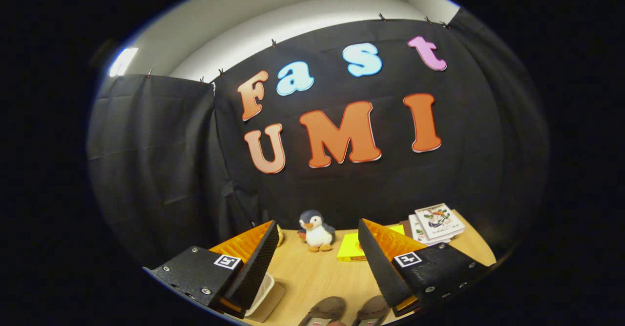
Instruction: Open the storage box then place both shoes into the box .Put the left shoe in first, then the right shoe, with the right side of both shoes facing outward in a uniform manner.
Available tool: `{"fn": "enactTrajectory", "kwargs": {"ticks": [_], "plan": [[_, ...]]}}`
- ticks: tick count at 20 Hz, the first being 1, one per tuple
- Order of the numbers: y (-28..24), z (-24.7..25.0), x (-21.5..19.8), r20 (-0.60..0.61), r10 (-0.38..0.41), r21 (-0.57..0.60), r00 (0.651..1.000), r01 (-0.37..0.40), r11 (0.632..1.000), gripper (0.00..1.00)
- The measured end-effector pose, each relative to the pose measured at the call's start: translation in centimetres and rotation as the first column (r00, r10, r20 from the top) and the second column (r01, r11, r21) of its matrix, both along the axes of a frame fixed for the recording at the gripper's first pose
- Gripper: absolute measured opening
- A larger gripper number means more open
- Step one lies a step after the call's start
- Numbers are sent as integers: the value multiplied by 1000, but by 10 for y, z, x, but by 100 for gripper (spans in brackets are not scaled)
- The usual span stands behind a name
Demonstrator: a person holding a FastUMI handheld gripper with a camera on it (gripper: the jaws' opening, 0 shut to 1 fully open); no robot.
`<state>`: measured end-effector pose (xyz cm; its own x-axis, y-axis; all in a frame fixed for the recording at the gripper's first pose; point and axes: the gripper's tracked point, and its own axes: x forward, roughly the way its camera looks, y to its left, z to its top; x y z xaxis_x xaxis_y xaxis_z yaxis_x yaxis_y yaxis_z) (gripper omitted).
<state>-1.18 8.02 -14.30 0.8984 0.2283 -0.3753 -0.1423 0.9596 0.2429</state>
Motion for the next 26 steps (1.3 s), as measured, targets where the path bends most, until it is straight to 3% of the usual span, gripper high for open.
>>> {"fn": "enactTrajectory", "kwargs": {"ticks": [3,6,9,13,20,26], "plan": [[32,-41,-7,-122,74,41,990,-69,997,98],[66,-79,-20,-253,167,119,953,-141,983,97],[102,-110,-47,-371,279,215,886,-210,954,96],[138,-149,-81,-496,408,305,766,-286,908,96],[181,-206,-117,-602,533,439,594,-312,843,96],[205,-221,-130,-626,594,536,506,-274,799,96]]}}
